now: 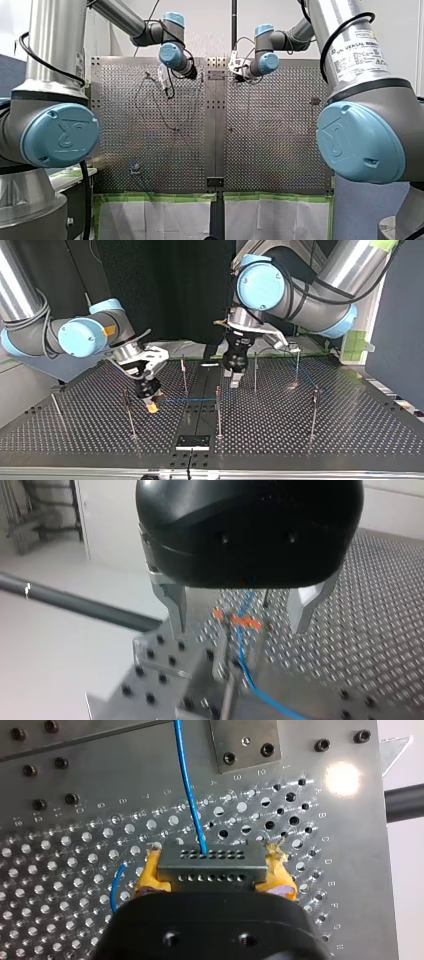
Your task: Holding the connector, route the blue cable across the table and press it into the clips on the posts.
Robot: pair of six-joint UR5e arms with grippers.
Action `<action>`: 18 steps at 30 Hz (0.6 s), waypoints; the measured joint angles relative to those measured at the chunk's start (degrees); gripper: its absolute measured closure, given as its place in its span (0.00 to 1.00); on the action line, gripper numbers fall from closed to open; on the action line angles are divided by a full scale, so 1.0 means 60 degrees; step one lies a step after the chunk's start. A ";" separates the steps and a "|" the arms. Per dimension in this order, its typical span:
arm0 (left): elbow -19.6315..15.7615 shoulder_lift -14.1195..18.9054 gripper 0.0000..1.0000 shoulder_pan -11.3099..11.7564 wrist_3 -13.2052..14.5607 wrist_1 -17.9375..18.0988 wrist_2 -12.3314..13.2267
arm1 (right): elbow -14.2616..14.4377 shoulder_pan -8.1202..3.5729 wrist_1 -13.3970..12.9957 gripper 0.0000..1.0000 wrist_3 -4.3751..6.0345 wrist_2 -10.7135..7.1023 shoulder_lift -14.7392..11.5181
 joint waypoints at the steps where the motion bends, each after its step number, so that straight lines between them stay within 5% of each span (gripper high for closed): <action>1: 0.0029 0.0010 0.00 -0.0089 0.0021 0.0053 -0.0059 | 0.0001 -0.0013 0.0005 1.00 -0.0008 0.0001 0.0000; 10: 0.0399 -0.0019 0.00 -0.0948 0.0098 0.0153 -0.0814 | -0.0011 -0.0067 0.0027 1.00 -0.0033 -0.0001 -0.0013; 18: 0.0760 -0.0159 0.00 -0.1672 0.0317 -0.0027 -0.0992 | -0.0014 -0.0132 0.0059 1.00 -0.0039 0.0015 -0.0056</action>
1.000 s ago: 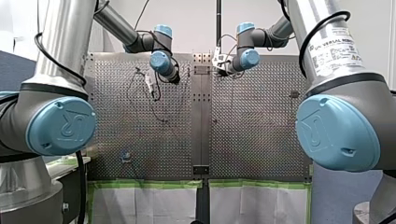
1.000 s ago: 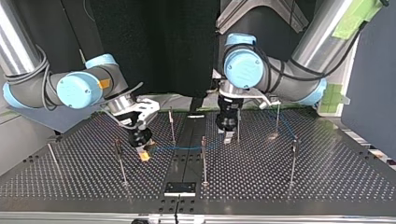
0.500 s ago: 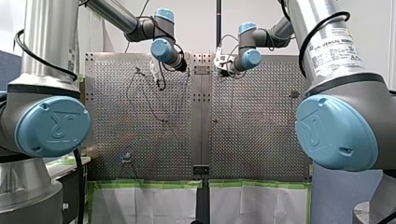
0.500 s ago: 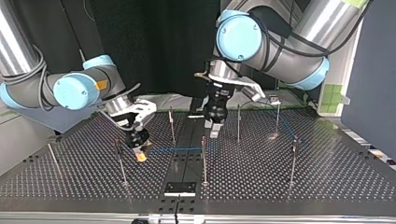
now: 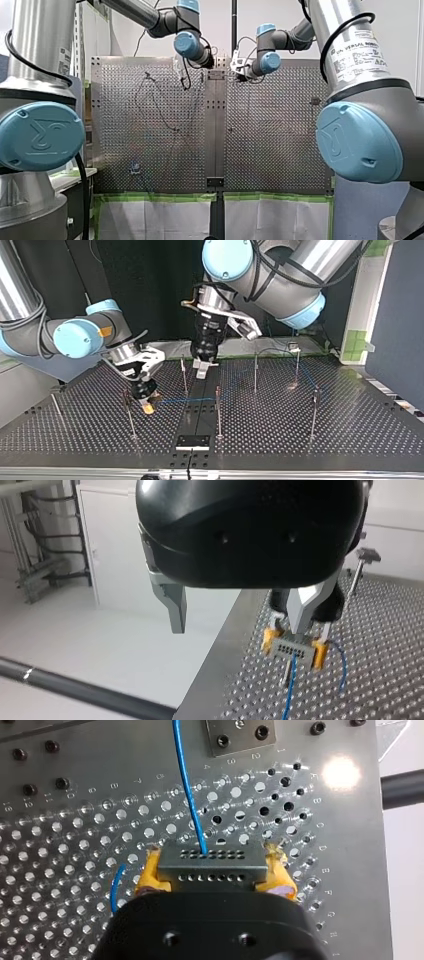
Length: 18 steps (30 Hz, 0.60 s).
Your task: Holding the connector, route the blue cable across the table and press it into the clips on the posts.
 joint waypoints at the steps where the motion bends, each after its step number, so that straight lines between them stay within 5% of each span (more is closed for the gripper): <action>1: 0.0075 -0.0067 0.00 -0.0049 0.0050 -0.0064 -0.0025 | -0.0001 -0.0011 0.0008 1.00 -0.0001 0.0014 -0.0020; 18: 0.1774 -0.1752 0.00 -0.0234 0.0408 -0.0994 -0.0968 | 0.0000 -0.0053 0.0077 1.00 -0.0001 0.0086 -0.0242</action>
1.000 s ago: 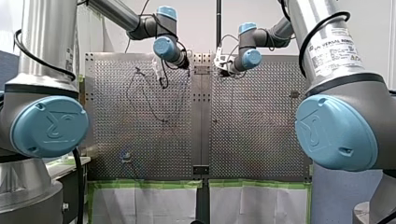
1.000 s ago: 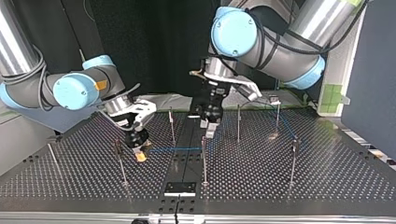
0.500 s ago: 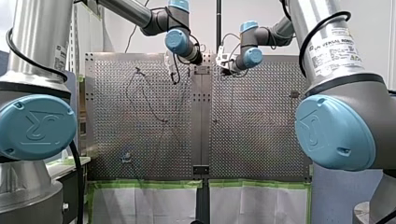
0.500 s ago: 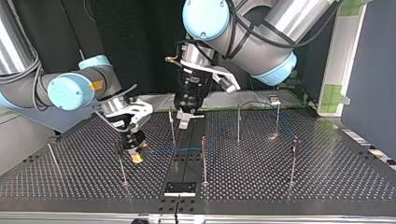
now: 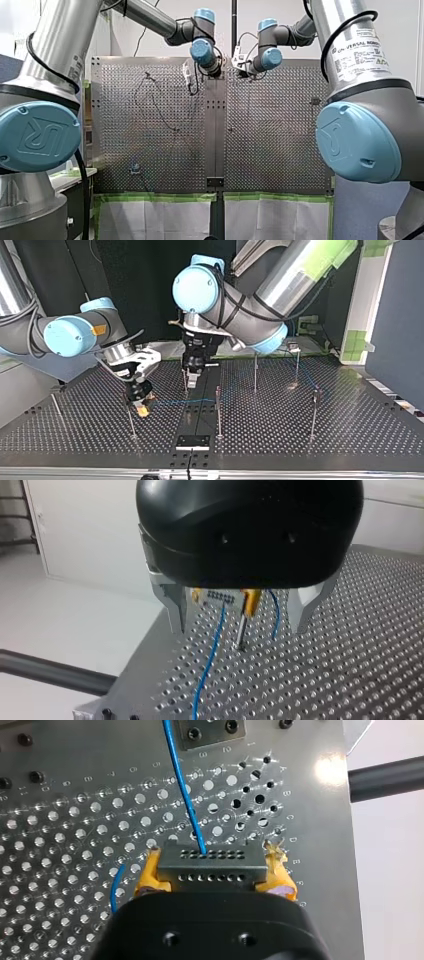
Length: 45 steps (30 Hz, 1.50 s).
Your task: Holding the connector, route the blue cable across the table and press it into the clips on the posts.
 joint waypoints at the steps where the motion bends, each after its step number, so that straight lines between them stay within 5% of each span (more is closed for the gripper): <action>1: 0.0080 -0.0081 0.00 0.0022 0.0007 0.0001 -0.0048 | 0.0000 -0.0002 0.0001 1.00 0.0000 0.0000 -0.0005; 8: 0.0784 -0.0534 0.00 0.0240 0.0025 0.0099 -0.0200 | 0.0000 -0.0004 -0.0005 1.00 0.0004 0.0002 -0.0010; 21: 0.1759 -0.1357 0.00 0.0467 0.0008 -0.0165 0.0189 | -0.0001 -0.0032 -0.0019 1.00 0.0009 0.0003 0.0001; 35: 0.2597 -0.2399 0.00 0.0420 -0.0002 -0.0258 -0.0263 | -0.0012 -0.0079 -0.0026 1.00 0.0009 -0.0001 0.0003; 37: 0.2607 -0.2432 0.25 0.0416 -0.0001 -0.0261 -0.0304 | -0.0012 -0.0079 -0.0025 1.00 0.0009 -0.0001 0.0003; 41: 0.2610 -0.2445 0.43 0.0405 0.0001 -0.0283 -0.0589 | -0.0012 -0.0083 -0.0017 1.00 0.0009 0.0000 0.0005; 45: 0.2613 -0.2439 0.78 0.0367 0.0047 -0.0286 -0.0857 | -0.0009 -0.0082 -0.0015 1.00 0.0008 -0.0001 0.0010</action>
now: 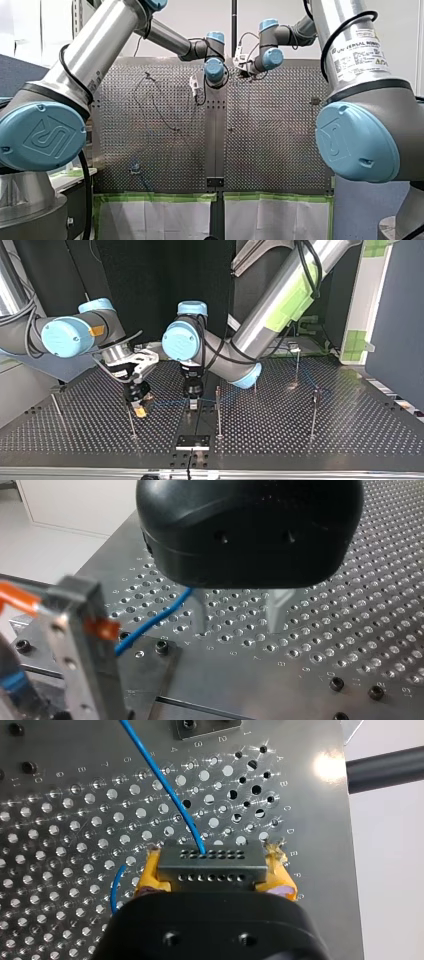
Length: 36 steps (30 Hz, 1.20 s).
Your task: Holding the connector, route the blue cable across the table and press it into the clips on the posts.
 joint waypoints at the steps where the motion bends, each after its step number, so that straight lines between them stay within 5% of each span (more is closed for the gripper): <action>1: 0.0000 0.0000 0.90 -0.0012 0.0017 0.0004 -0.0030 | -0.0001 0.0000 0.0001 1.00 0.0000 -0.0001 0.0000; 4: 0.0001 -0.0003 1.00 -0.0044 0.0103 0.0017 -0.0139 | -0.0003 0.0002 0.0004 1.00 0.0000 -0.0002 0.0001; 17: -0.0323 0.0014 1.00 -0.0253 0.0244 -0.0285 -0.1021 | 0.0436 0.0101 0.0006 1.00 -0.0055 0.0028 0.0016; 23: -0.0909 0.0109 1.00 -0.0404 0.0213 0.0140 -0.1436 | 0.0889 0.0129 0.0006 1.00 -0.0088 0.0043 0.0020; 30: -0.1685 0.0118 1.00 -0.0518 0.0169 0.0905 -0.1155 | 0.1477 0.0088 -0.0078 1.00 -0.0163 0.0160 0.0022; 36: -0.2288 0.0108 1.00 -0.0513 0.0158 0.1507 -0.0683 | 0.2121 0.0045 -0.0591 1.00 -0.0270 0.0281 0.0028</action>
